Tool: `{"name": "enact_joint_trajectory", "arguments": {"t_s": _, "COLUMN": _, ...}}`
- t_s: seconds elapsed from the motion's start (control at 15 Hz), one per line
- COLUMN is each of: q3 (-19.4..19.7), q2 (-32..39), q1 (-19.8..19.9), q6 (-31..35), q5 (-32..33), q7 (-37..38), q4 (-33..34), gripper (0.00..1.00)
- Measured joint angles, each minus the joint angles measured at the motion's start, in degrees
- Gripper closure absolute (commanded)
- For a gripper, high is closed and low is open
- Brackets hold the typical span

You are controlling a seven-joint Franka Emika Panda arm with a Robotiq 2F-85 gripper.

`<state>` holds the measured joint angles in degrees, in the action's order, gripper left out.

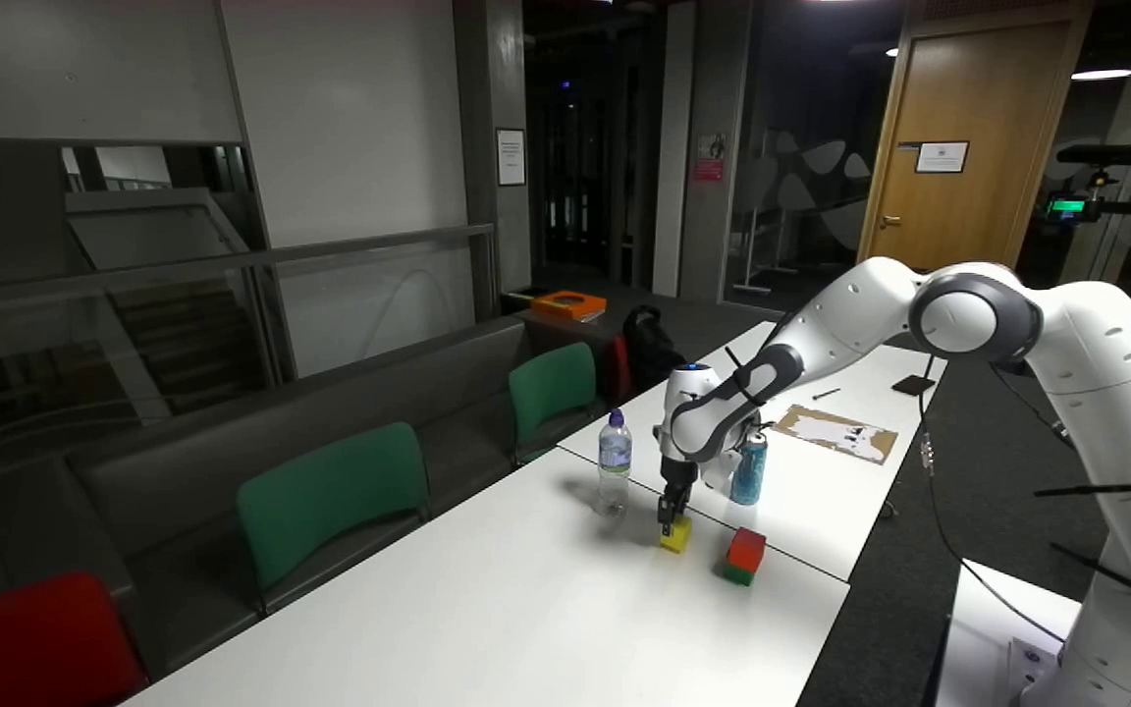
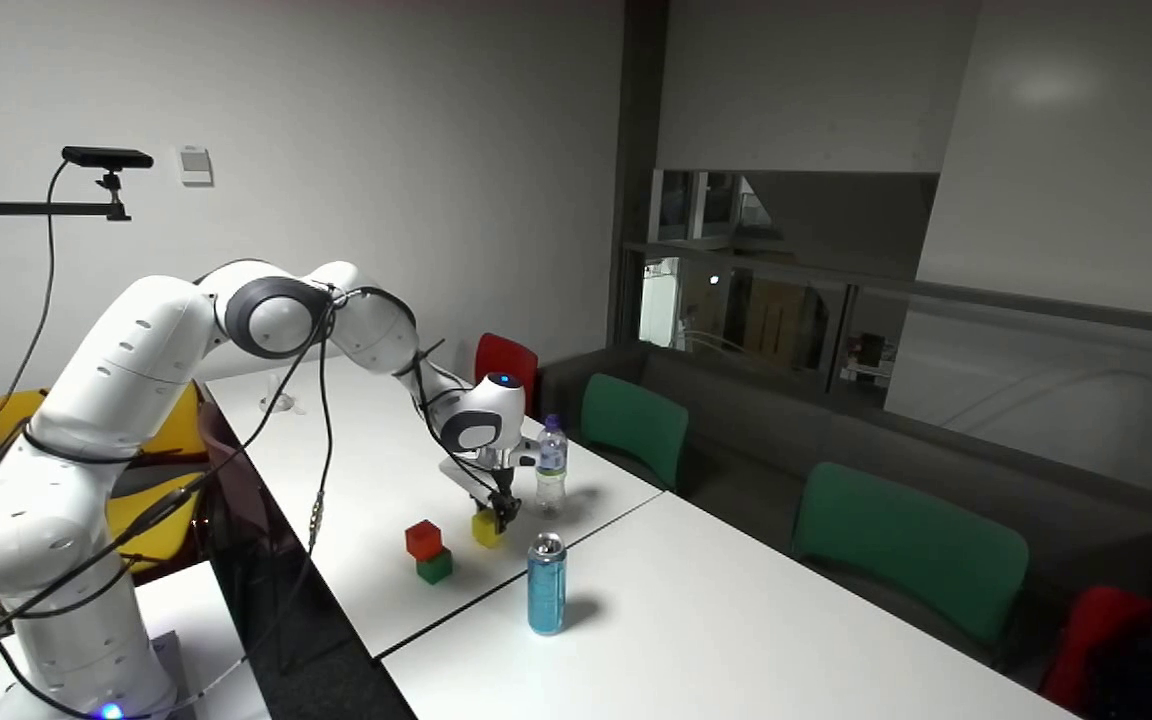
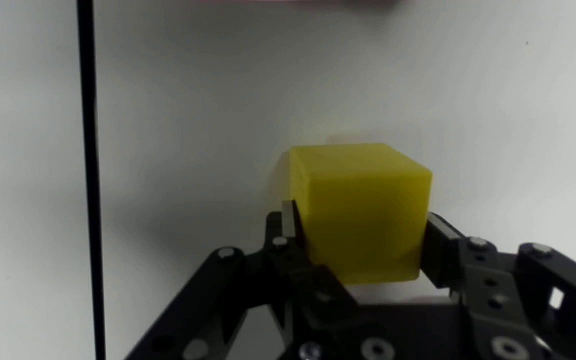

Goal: Stack the three blocks together.

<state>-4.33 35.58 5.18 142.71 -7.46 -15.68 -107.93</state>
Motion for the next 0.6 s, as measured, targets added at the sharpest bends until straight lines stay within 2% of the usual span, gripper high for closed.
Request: {"name": "enact_joint_trajectory", "arguments": {"t_s": 0.6, "q3": 1.5, "q2": -6.8, "q1": -0.1, "q6": 8.1, "q5": 0.2, "q7": 3.9, "q4": -9.3, "gripper": 0.68}}
